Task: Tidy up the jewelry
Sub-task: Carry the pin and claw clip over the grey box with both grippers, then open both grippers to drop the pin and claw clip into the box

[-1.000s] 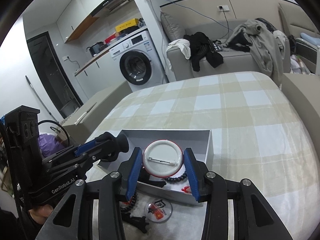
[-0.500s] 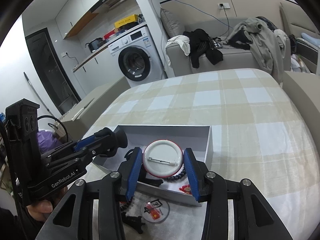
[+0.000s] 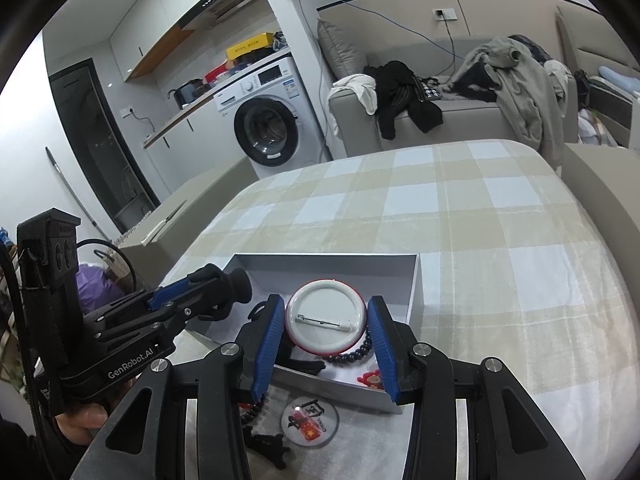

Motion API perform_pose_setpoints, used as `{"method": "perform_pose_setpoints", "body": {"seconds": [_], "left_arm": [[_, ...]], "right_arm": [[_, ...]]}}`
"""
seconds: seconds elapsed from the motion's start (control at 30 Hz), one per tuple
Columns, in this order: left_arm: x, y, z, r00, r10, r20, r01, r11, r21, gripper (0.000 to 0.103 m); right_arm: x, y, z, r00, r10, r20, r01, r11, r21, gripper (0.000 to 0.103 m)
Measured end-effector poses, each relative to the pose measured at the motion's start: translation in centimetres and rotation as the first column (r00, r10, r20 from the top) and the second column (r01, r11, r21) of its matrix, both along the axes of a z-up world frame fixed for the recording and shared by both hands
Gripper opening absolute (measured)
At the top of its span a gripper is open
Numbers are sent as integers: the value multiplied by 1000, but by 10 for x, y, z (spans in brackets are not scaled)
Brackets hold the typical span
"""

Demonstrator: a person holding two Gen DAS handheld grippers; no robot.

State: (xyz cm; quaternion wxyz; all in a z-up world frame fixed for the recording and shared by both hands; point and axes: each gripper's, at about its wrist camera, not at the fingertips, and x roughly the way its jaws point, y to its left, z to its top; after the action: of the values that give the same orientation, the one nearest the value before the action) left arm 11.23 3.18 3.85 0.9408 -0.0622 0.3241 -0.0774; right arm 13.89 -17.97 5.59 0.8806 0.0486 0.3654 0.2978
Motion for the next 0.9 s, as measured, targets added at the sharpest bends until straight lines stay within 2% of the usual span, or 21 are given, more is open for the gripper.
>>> {"method": "perform_pose_setpoints", "body": {"seconds": [0.9], "left_arm": [[-1,-9,-4,999,-48,-21,48,999,16,25]], "right_arm": [[-2,2,-3,1000,-1,-17,1,1000,-5,43]]}}
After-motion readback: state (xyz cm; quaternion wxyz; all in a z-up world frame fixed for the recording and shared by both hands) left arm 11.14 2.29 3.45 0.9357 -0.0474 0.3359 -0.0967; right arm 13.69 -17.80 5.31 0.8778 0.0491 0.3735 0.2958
